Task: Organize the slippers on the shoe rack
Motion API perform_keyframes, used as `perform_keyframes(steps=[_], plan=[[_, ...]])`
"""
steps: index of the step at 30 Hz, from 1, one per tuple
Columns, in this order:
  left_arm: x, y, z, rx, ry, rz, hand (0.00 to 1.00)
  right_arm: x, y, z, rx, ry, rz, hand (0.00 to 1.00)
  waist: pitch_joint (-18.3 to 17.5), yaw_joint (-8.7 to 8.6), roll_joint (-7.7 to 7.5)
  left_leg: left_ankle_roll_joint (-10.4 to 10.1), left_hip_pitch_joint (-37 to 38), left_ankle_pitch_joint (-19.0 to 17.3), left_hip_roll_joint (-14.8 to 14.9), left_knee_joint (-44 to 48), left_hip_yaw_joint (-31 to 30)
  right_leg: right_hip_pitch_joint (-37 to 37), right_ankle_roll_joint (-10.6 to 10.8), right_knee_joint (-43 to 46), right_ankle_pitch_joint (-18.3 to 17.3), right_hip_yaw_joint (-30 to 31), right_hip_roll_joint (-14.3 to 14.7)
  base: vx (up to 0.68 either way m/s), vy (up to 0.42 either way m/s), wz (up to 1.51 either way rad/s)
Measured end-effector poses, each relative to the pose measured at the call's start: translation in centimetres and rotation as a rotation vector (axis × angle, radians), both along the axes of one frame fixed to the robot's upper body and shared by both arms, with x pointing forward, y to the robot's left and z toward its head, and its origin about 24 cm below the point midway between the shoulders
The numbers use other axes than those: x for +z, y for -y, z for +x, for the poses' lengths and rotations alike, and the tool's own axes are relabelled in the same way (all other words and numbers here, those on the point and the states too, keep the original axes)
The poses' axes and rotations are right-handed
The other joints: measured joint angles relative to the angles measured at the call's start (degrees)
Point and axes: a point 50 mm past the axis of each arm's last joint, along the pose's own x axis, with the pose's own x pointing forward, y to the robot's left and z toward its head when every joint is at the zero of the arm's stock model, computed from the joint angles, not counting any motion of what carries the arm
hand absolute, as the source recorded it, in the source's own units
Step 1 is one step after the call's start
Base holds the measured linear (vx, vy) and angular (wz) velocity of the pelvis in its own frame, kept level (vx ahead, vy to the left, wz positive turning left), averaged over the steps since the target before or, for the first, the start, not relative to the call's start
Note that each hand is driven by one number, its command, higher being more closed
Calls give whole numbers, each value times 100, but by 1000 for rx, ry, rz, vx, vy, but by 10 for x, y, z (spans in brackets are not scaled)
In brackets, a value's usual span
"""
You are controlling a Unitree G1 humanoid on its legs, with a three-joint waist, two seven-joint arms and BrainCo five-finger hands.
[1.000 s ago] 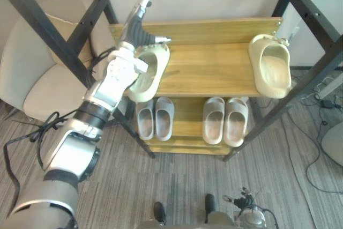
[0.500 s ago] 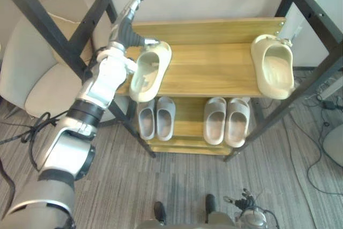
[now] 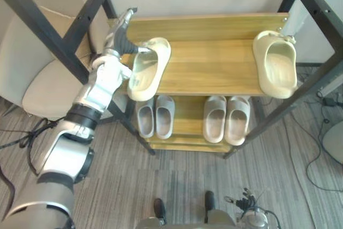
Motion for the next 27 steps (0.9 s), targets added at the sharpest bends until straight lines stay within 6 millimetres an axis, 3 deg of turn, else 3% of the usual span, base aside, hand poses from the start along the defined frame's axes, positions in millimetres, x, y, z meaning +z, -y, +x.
perform_keyframes(steps=[16,23,24,27], plan=[[-9,-7,4,50,-55,36,0,3,-1,1,0,21,-1,0,48,4,-59,1,-125,1,9,12,102,-200,-6,60,8,85,-8,10,-1,-2],[7,-2,7,48,-22,32,0,5,-3,4,1,36,3,0,142,20,-161,9,-222,-25,17,82,170,-338,-7,127,9,143,-13,-3,-2,-4],[10,-2,8,47,-15,32,100,6,-4,5,1,49,3,0,149,20,-174,7,-241,-29,21,94,190,-371,-7,147,10,166,-11,-5,-4,-8],[13,0,8,44,-9,29,100,7,-4,6,2,52,3,0,153,4,-179,8,-259,-34,21,106,204,-388,-11,146,13,182,-11,10,-2,-3]])
